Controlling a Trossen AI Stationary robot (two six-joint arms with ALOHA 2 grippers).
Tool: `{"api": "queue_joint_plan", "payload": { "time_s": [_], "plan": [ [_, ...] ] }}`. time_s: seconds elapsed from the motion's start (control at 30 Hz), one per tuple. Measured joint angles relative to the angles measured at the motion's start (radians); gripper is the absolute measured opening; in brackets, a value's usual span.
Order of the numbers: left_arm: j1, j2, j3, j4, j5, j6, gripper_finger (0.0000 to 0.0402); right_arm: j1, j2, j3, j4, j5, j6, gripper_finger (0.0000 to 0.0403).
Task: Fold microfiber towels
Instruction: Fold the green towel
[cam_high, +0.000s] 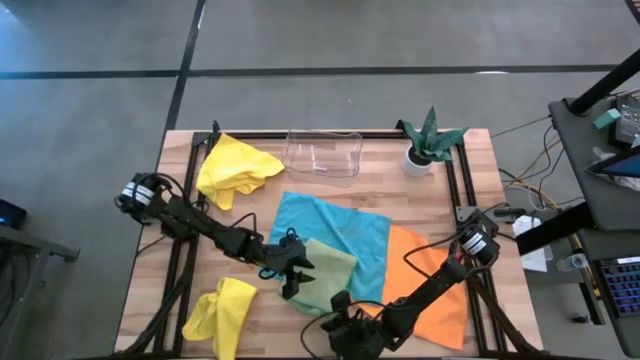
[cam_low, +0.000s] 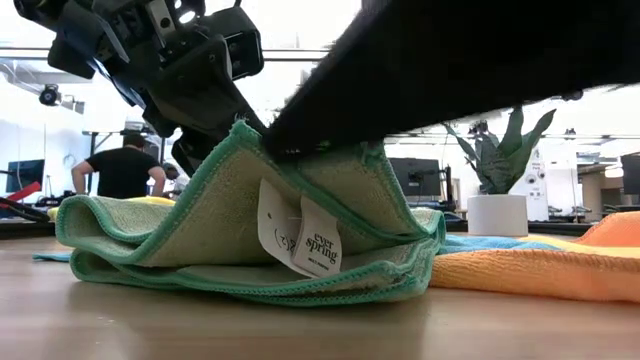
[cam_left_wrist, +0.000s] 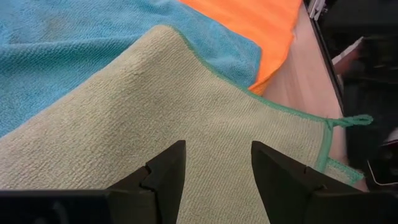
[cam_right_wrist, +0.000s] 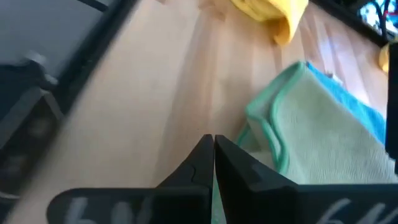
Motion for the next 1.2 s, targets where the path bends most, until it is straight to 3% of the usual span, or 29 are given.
{"api": "queue_joint_plan", "payload": {
  "time_s": [0.27,0.6,0.8,1.2],
  "plan": [
    [-0.009,0.000,-0.002,-0.001,0.021,0.000,0.0167,-0.042,0.014,0.000,-0.129,0.055,0.060,0.0008],
    [-0.022,0.000,-0.003,0.000,-0.006,-0.005,0.0167,-0.065,0.015,0.000,-0.143,0.048,0.031,0.0008],
    [-0.023,0.001,0.003,0.017,-0.009,-0.005,0.0167,-0.076,0.010,0.012,-0.153,0.185,0.030,0.0008],
    [-0.027,0.001,0.001,0.028,-0.009,0.002,0.0167,-0.042,0.005,0.076,-0.191,0.163,0.034,0.0008]
  ]
}}
